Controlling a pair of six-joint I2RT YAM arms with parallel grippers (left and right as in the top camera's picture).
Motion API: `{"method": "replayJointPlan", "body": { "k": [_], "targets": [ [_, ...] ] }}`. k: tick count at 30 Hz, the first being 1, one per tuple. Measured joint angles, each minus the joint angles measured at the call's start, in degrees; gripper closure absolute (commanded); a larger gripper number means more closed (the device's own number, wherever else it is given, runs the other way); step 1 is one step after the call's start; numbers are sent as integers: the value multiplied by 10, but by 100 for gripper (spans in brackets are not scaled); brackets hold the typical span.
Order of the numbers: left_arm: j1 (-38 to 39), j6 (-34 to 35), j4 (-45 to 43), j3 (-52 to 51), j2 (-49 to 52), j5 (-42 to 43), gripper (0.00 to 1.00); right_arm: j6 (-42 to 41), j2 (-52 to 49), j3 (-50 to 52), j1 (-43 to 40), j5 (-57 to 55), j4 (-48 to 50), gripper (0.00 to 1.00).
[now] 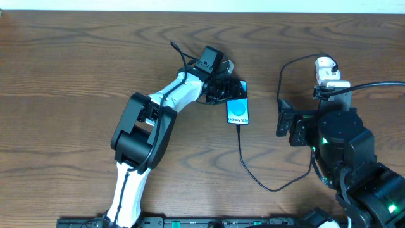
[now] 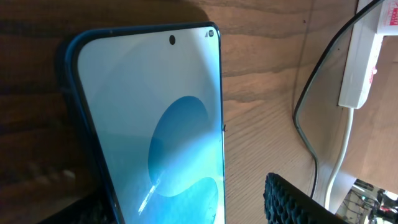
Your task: Plug charger to phone and switch on socket
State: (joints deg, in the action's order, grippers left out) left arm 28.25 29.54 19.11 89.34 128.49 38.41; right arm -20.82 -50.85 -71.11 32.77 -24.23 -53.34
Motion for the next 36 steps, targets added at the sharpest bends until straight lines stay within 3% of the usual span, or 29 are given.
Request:
{"method": "replayJointPlan", "body": {
  "k": [24,36],
  "targets": [
    [-2,0,7,1,-6,-39,32,0,0,0,0,76,-2,1],
    [-68,-9,52,0,-19,-59,32,0,0,0,0,84,-3,1]
  ]
}}
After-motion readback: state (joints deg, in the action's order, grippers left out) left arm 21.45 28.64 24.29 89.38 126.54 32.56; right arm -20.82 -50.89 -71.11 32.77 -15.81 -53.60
